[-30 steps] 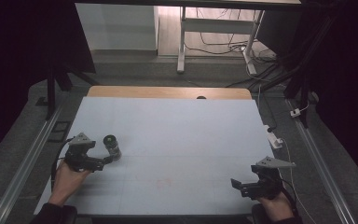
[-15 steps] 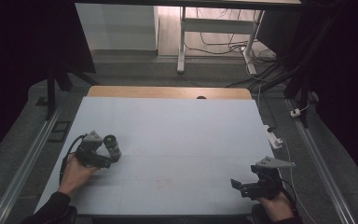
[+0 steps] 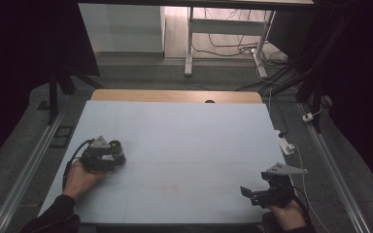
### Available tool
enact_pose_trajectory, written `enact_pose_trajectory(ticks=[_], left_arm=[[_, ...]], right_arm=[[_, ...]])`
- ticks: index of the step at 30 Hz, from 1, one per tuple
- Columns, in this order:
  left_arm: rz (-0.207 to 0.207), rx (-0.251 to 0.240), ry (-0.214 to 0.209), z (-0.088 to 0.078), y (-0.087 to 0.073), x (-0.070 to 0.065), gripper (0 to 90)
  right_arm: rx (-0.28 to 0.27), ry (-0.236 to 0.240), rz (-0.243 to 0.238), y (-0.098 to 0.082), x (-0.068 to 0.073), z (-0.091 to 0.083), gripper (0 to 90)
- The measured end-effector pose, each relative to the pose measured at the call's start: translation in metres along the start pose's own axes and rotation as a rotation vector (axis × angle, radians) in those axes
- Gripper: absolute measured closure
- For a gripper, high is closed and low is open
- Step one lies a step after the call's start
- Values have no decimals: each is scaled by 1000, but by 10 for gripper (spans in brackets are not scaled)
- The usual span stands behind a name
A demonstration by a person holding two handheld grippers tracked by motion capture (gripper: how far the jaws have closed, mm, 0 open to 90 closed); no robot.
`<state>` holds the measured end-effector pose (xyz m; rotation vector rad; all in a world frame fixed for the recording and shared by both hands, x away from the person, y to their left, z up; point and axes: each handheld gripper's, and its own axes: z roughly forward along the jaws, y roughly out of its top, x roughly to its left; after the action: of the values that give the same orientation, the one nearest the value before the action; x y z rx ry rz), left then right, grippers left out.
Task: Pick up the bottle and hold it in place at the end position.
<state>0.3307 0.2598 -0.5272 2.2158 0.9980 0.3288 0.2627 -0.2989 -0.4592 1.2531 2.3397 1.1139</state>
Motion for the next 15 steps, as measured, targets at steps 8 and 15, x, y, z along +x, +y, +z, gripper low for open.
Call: enact_pose_trajectory(ticks=[8,15], left_arm=[[-11,-3,-22,-1,0,1,537],[-4,0,-30,-3,4,-2,538]], right_arm=[[4,1,0,0,0,0,0],[4,2,-4,0,0,0,0]])
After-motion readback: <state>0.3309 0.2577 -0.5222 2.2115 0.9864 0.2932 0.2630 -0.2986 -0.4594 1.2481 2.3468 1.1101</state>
